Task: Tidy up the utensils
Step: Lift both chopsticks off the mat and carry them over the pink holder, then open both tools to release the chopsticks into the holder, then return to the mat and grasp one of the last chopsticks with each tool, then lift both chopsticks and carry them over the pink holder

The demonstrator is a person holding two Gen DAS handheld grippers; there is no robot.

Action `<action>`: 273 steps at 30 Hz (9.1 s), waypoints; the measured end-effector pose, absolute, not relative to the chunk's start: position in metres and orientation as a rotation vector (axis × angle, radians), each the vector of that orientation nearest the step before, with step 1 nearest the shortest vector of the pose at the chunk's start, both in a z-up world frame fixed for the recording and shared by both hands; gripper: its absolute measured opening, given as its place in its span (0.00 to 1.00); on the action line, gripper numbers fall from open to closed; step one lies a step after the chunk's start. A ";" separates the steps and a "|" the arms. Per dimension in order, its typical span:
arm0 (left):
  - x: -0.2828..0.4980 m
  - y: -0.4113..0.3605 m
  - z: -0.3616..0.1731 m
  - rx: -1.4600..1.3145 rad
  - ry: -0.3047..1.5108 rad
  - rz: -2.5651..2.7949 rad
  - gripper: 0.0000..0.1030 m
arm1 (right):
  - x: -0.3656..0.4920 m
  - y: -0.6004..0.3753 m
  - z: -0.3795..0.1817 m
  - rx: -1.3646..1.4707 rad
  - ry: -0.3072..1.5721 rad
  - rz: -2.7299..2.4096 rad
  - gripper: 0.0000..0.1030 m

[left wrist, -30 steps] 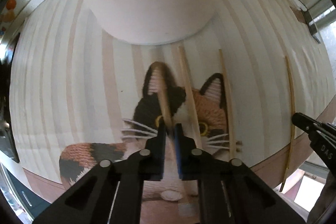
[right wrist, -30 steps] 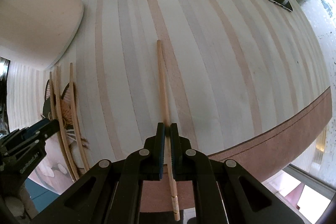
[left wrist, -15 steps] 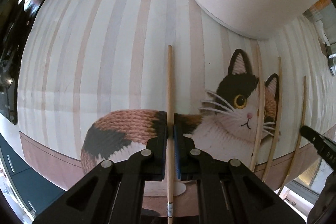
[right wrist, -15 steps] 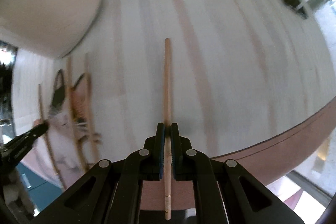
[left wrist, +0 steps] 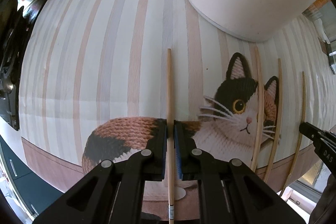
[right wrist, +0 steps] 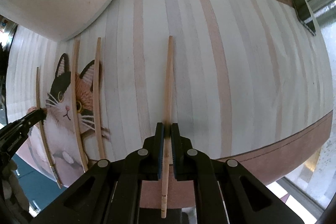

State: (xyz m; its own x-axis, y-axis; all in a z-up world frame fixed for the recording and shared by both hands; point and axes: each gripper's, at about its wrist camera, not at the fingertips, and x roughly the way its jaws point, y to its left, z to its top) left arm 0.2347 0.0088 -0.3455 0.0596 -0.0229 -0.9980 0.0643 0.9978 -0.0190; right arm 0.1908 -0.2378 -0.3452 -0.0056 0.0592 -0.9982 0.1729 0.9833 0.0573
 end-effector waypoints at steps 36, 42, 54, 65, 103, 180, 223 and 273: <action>0.269 0.007 -0.248 0.105 1.167 0.023 0.04 | 0.225 -0.158 -0.307 0.111 1.354 -0.088 0.06; 0.263 0.023 -0.199 0.036 1.058 0.023 0.04 | 0.215 -0.183 -0.256 0.131 1.237 -0.087 0.06; 0.274 0.038 -0.059 -0.172 0.820 -0.077 0.04 | 0.236 -0.206 -0.136 0.281 0.943 -0.041 0.06; 0.325 0.008 0.031 -0.210 0.656 -0.156 0.04 | 0.312 -0.216 -0.036 0.387 0.653 0.015 0.06; 0.330 0.033 -0.027 -0.061 0.801 0.038 1.00 | 0.323 -0.232 -0.061 0.407 0.698 0.013 0.80; 0.214 -0.027 -0.333 0.105 1.494 -0.096 0.03 | 0.186 -0.238 -0.349 0.247 1.517 -0.185 0.07; 0.261 -0.013 -0.334 0.136 1.453 -0.089 0.04 | 0.257 -0.145 -0.362 0.009 1.576 -0.018 0.07; 0.377 -0.021 0.033 -0.204 0.609 -0.183 0.04 | 0.362 -0.220 -0.032 0.444 0.582 0.011 0.07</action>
State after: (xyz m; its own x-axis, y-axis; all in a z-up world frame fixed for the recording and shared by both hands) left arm 0.3773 -0.0208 0.0330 0.8052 -0.2291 -0.5470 0.1096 0.9640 -0.2424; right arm 0.3624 -0.2204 -0.0318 0.8381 0.1334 -0.5289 0.1134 0.9058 0.4082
